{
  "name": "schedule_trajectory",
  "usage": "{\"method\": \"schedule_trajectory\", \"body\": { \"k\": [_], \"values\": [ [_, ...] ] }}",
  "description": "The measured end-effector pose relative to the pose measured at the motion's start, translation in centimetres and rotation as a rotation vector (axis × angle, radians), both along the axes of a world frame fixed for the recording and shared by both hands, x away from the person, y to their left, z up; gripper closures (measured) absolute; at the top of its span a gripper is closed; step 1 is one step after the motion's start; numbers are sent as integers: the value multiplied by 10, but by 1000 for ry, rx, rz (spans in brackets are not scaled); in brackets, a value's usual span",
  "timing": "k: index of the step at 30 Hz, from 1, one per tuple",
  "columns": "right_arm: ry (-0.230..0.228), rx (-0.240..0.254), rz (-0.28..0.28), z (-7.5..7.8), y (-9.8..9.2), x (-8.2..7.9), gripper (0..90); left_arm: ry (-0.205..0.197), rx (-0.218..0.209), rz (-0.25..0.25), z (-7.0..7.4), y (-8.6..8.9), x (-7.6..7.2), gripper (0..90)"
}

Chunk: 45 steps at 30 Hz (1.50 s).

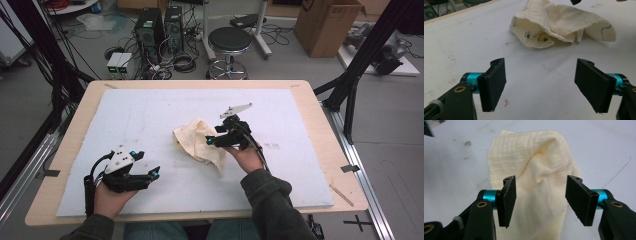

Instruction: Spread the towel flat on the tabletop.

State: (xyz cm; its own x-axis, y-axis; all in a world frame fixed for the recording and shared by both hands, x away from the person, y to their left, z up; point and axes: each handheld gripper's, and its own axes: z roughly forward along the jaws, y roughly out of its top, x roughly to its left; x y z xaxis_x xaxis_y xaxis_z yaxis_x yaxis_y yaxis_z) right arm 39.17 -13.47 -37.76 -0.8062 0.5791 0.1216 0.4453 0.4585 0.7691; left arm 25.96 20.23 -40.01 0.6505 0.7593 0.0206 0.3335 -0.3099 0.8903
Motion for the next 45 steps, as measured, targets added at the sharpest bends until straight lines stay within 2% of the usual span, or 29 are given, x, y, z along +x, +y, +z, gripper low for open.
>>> {"method": "schedule_trajectory", "body": {
  "k": [1, 2, 7, 8, 10, 14, 15, 16, 17, 18, 19, 20, 22, 26, 28, 30, 31, 32, 36, 39, 42, 45],
  "values": [
    [0, 0, 0, 0, 0, 0, 416, 0, -4, -5, 0, -2, 0, 274],
    [-22, 15, 10, 2, -5, -7, 416, 0, -6, -9, 0, -4, 1, 278],
    [-16, 42, 70, -3, -19, -30, 418, -2, -14, -14, 0, -8, 2, 282],
    [-11, 39, 96, -8, -23, -39, 417, 1, -16, -18, 0, -9, 2, 283],
    [-2, 33, 110, -14, -24, -46, 414, -1, -18, -15, 0, -11, 2, 284],
    [8, 25, 112, -23, -24, -53, 406, 0, -28, -20, 0, -12, 3, 285],
    [15, 6, 112, -28, -24, -55, 407, 1, -30, -20, 0, -12, 3, 285],
    [10, -29, 110, -35, -22, -57, 484, 4, -33, -20, 0, -12, 4, 286],
    [10, -29, 110, -35, -22, -57, 484, 5, -34, -24, 0, -12, 4, 286],
    [10, -59, 111, -39, -20, -58, 576, 8, -41, -24, 0, -13, 5, 287],
    [16, -86, 118, -43, -20, -57, 746, 10, -45, -25, 0, -13, 5, 293],
    [19, -100, 123, -44, -21, -56, 800, 13, -48, -29, 0, -14, 5, 295],
    [14, -92, 117, -41, -26, -54, 834, 14, -53, -36, 0, -16, 6, 309],
    [-4, -84, 95, -31, -37, -51, 836, 18, -65, -66, 2, -27, 9, 324],
    [-26, -86, 81, -18, -48, -49, 836, 16, -66, -84, 3, -35, 11, 341],
    [-34, -85, 73, -14, -52, -49, 836, 16, -80, -104, 4, -44, 14, 347],
    [-54, -78, 62, -7, -60, -49, 835, 15, -86, -111, 4, -48, 14, 359],
    [-54, -78, 62, -7, -60, -49, 835, 16, -86, -120, 5, -53, 15, 359],
    [-88, -65, 17, 5, -82, -47, 833, 17, -77, -160, 3, -74, 20, 394],
    [-88, -42, -4, 3, -91, -46, 830, 37, -75, -191, 0, -90, 26, 451],
    [-81, -25, -7, -5, -91, -45, 828, 63, -61, -221, -5, -106, 34, 513],
    [-62, -16, -5, -14, -88, -43, 824, 93, -37, -226, -12, -117, 44, 517]
  ]
}}
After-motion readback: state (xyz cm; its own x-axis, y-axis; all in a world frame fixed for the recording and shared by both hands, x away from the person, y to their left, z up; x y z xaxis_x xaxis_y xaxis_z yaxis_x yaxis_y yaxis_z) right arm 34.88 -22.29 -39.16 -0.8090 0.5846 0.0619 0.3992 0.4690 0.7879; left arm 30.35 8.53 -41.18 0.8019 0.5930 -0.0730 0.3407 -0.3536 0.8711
